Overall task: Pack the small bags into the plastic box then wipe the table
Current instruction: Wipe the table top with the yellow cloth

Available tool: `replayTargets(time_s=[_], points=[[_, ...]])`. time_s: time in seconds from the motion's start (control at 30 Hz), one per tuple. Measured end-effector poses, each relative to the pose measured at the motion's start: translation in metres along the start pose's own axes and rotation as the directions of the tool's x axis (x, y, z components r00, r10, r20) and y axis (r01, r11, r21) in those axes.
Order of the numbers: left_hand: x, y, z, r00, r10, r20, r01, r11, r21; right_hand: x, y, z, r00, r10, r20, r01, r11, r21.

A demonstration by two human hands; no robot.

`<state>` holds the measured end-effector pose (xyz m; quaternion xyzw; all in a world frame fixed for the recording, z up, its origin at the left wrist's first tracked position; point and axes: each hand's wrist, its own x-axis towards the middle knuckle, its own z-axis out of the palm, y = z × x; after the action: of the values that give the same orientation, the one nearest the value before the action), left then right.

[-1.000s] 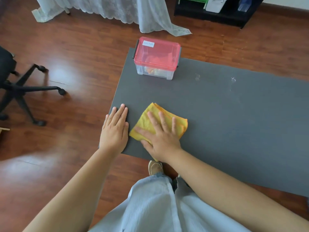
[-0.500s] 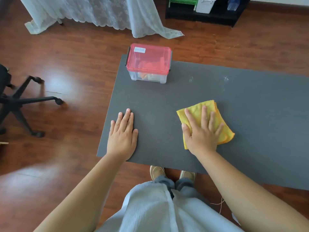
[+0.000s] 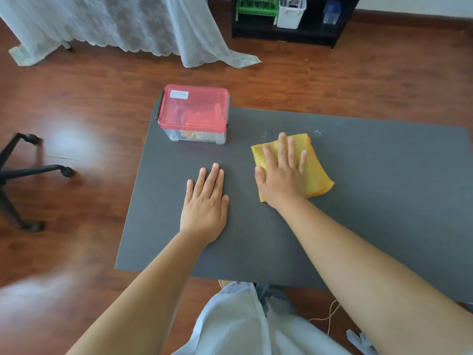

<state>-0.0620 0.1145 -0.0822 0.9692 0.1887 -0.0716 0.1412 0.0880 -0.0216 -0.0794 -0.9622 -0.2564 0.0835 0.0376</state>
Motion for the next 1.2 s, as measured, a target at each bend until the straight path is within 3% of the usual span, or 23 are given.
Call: replayTargets(time_s=[0.23,0.57,1.2], points=[[0.025,0.031,0.001,1.000,0.017,-0.008,-0.017,1.000,-0.015,-0.026,0.022,0.001,0.980,-0.201,0.000,0.201,0.977,0.065],[0.030,0.037,-0.001,0.999,-0.023,-0.044,0.021,0.999,-0.042,0.073,-0.030,-0.005,0.997,-0.045,-0.066,0.050,0.996,0.077],[0.030,0.040,-0.003,0.997,-0.053,-0.049,0.051,0.998,-0.044,0.113,-0.032,-0.008,0.990,-0.036,-0.139,0.047,0.996,0.072]])
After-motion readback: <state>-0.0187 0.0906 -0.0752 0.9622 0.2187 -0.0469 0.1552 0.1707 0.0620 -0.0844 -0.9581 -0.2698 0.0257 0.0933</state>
